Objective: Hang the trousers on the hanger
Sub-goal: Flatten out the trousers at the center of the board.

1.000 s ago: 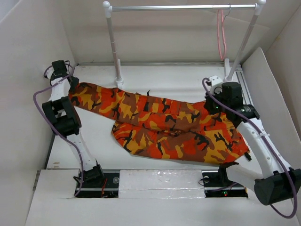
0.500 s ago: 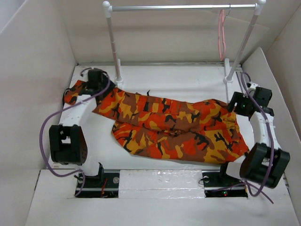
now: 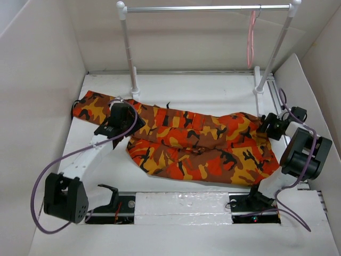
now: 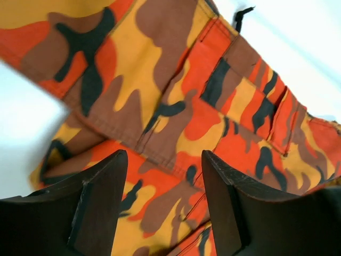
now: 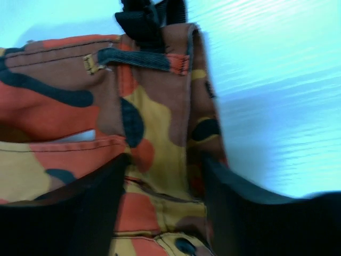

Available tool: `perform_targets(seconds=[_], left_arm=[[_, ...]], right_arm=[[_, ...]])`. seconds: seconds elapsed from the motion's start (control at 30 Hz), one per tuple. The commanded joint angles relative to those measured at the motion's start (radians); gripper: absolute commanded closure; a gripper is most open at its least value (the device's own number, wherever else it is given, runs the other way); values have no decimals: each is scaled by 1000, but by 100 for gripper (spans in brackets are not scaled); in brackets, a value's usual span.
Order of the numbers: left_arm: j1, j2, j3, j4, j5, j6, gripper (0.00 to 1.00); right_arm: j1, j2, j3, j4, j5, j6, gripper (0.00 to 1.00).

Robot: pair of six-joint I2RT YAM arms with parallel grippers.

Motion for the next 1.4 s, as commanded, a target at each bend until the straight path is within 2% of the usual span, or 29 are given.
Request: perform_targets(seconds=[0.0,0.03,0.07,0.1,0.13,0.17,0.27,0.37,0.5,0.53,0.6,0.63,0.67,0.7,0.77,0.83,0.87,0.9,0.93,1.0,1.03,1.13,1.17,1.2,1.23,1.3,1.37], left_arm=[[3,-90,-28,-102,-57,54,47],[18,-98,-43,-115,-54,57,47],[30,-103,-53,-130,-28,62,47],[61,-101,-59,-138,-13,59,47],[61,-98,-65,-156,-5,54,47],[61,-91,-62,-165,-2,50,47],[61,-75,-45,-201,3,24,48],[61,-69,-27,-241,-11,4,48],[61,-75,-30,-274,1,7,48],[61,-78,-40,-286,3,5,48],[61,-80,-48,-305,3,4,48],[61,-80,-59,-313,6,7,48],[61,-81,-68,-313,45,13,47],[61,-87,-79,-307,64,16,47],[25,-83,-108,-273,113,30,46],[-89,-48,-120,-250,159,22,47],[-89,-35,-120,-244,159,22,47],[-171,-23,-117,-235,149,-8,47],[-210,-9,-109,-224,127,-30,47],[-258,38,-103,-213,58,-80,47],[-258,48,-118,-173,49,-122,46],[-258,75,-160,-84,-23,-186,45],[-258,100,-165,-60,-51,-191,45],[-258,120,-168,-38,-54,-194,47],[-249,141,-157,-17,-54,-200,48],[-249,250,-125,-6,-59,-211,54],[-259,293,-106,5,-60,-220,61]], right_arm=[[-17,-5,-45,149,-113,83,43],[-17,-16,-57,171,-120,100,57],[-29,-25,-68,206,-127,130,85],[-29,-39,-74,211,-122,146,94],[-38,-59,-70,211,-108,163,99],[-38,-106,-61,200,-93,167,100],[-38,-184,39,124,5,155,100],[-38,-191,185,53,117,137,100],[-38,-95,317,-5,261,134,100],[-38,-71,338,-30,299,134,96],[-47,-39,386,-71,352,137,70],[-47,-28,389,-64,349,137,53],[-47,-24,400,-41,322,135,31],[-47,-21,416,-56,242,128,27],[6,-36,450,-125,209,97,24],[99,-141,364,-92,151,65,29],[136,-187,363,-84,151,60,35],[176,-236,278,-69,143,54,44],[224,-287,231,-56,140,45,70],[388,-419,136,-3,107,37,93],[443,-454,60,-4,96,25,100],[658,-563,-49,-21,84,8,98],[705,-580,-73,-15,74,11,85],[792,-594,-88,-19,76,8,78],[833,-594,-100,-25,93,12,66],[920,-561,-143,22,94,32,58],[953,-503,-145,62,87,32,58]])
